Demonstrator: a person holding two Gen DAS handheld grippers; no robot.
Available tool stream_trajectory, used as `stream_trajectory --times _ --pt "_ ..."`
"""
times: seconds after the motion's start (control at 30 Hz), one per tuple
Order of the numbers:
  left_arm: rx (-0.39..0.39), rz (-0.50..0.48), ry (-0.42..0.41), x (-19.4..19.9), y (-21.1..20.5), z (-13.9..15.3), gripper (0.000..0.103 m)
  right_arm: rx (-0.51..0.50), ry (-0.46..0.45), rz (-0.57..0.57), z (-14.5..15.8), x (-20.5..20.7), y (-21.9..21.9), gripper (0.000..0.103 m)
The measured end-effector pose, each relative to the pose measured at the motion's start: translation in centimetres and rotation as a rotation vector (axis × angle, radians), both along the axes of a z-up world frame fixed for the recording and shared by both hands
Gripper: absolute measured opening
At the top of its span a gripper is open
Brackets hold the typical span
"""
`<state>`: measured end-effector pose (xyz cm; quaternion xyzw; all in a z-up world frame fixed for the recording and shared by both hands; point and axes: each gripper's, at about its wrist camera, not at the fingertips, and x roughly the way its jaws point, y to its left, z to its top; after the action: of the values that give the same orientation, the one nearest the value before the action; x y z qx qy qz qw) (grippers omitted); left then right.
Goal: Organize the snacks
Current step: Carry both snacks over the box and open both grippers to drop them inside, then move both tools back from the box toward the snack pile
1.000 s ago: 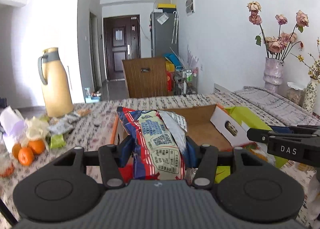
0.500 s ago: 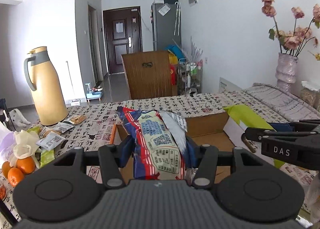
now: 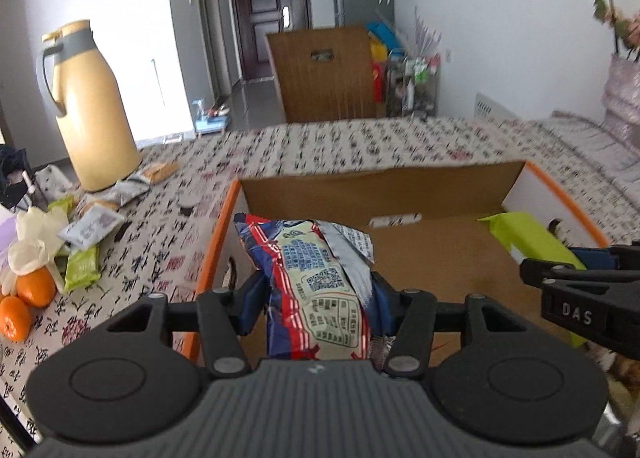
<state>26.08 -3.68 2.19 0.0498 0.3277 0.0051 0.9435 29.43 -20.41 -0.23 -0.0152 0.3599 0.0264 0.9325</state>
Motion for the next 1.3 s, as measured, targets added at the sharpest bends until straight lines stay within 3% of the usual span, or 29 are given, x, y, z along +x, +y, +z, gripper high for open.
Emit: stream_trajectory --times 0.2,0.23,0.33,0.4,0.43,0.6,1.3 --pt "-0.002 0.017 0.026 0.2 0.1 -0.8 0.061 0.011 0.012 -0.008 -0.3 0.0 -0.3 0.037" --pt "-0.001 0.022 0.020 0.1 0.3 -0.7 0.064 0.013 0.011 -0.007 -0.2 -0.1 -0.4 0.043" --pt "-0.019 0.030 -0.002 -0.4 0.6 0.0 0.091 0.016 -0.006 -0.011 0.2 -0.3 -0.8 0.066" --pt "-0.018 0.041 -0.037 -1.0 0.8 0.6 0.103 0.022 -0.017 -0.012 0.4 -0.6 -1.0 0.077" --pt "-0.019 0.039 -0.052 -1.3 0.9 0.9 0.103 0.026 -0.022 -0.015 0.6 -0.8 -1.1 0.086" --pt "-0.033 0.019 -0.088 -2.3 1.1 1.8 0.103 0.036 -0.057 -0.017 1.7 -1.9 -1.5 0.103" --pt "-0.152 0.025 -0.207 -11.5 4.0 3.6 0.103 0.040 -0.255 0.019 4.4 -11.5 -3.0 0.103"
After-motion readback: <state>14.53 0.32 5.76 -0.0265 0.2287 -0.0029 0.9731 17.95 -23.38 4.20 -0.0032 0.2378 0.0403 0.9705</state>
